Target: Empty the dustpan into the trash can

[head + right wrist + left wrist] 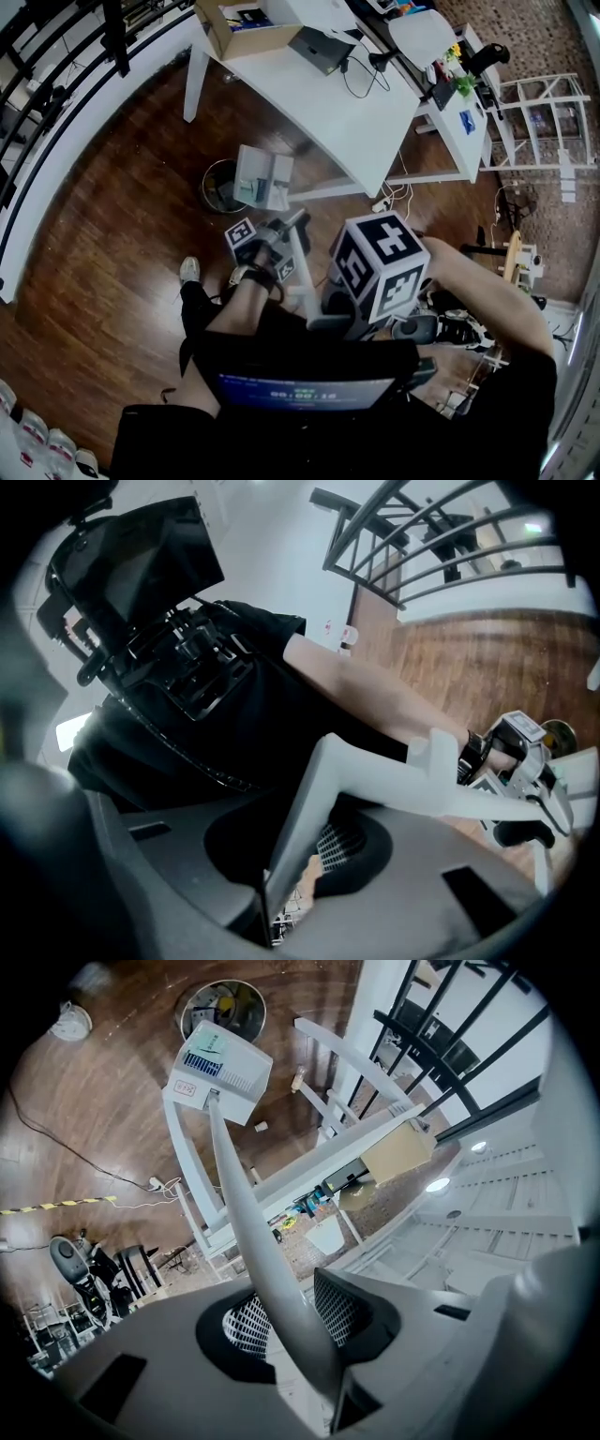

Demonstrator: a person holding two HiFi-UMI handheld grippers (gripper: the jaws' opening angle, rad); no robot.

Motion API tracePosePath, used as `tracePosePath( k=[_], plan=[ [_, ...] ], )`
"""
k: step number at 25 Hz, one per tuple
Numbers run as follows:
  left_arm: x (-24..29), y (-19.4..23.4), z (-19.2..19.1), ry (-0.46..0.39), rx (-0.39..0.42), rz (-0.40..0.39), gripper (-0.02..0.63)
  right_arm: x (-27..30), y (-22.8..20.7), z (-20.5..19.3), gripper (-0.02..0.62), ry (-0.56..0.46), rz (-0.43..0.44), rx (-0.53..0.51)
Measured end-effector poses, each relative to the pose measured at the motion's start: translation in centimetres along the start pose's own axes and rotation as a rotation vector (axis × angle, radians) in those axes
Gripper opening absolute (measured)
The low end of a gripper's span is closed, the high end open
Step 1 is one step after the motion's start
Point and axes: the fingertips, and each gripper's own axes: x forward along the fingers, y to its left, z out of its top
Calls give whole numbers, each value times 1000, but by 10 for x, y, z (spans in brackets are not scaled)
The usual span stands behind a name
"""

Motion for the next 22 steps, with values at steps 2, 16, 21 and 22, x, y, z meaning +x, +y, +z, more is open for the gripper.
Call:
tracePosePath(
  k=[2,16,21,22],
  plan=[
    [-3,-2,2,-6,-6,-9,110,0,-1,4,70,10,5,2],
    [-10,-15,11,-22,-34,-66,110,1,-4,18,72,71,35,13],
    [-13,-13,14,-35,-35,-81,110,4,-5,13,72,117,50,19],
    [-14,-10,15,-37,-34,-72,110,5,-6,12,71,126,52,20]
  ],
)
